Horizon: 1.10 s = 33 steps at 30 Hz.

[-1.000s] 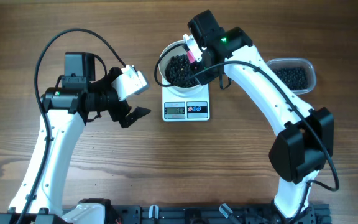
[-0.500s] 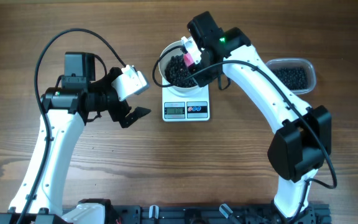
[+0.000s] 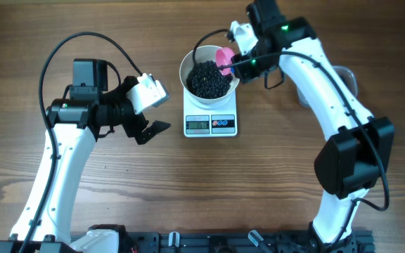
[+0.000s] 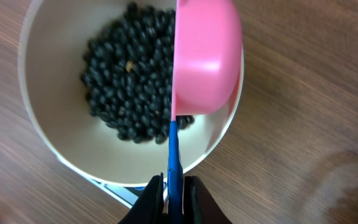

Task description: Scoop item into bowl and weigh 150g on scale

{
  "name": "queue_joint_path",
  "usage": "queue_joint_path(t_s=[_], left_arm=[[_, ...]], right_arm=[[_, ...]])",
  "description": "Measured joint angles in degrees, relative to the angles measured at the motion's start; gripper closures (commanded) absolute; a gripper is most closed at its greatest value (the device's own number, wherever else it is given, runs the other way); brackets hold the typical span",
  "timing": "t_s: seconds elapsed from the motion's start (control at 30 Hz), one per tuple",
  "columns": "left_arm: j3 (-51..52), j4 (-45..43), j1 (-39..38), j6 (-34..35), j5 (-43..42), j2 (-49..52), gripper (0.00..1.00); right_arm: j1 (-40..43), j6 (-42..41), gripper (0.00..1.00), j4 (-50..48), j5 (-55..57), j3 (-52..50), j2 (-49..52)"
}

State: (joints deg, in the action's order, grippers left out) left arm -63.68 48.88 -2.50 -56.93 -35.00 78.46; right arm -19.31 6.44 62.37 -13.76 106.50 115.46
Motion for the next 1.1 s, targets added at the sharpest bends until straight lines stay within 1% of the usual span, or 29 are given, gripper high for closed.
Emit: queue_joint_path(t_s=[0.17,0.37,0.57,0.7,1.1], left_arm=[[0.00,0.00,0.00,0.00,-0.02,0.00,0.00],[0.00,0.00,0.00,0.00,0.00,0.00,0.00],[0.00,0.00,0.00,0.00,0.00,0.00,0.00],[0.00,0.00,0.00,0.00,-0.02,0.00,0.00],[0.00,0.00,0.00,-0.02,0.00,0.00,0.00]], right_arm=[[1.60,-0.02,0.96,0.11,-6.19,2.91,-0.37],[2.95,-0.22,0.96,0.61,-13.05,3.50,-3.61],[7.45,-0.39,0.96,2.51,-19.82,3.61,-7.28],[10.08,-0.42,0.96,4.09,-24.46,3.80,-7.72],[14.95,-0.42,0.96,6.19,-31.45,3.80,-8.68]])
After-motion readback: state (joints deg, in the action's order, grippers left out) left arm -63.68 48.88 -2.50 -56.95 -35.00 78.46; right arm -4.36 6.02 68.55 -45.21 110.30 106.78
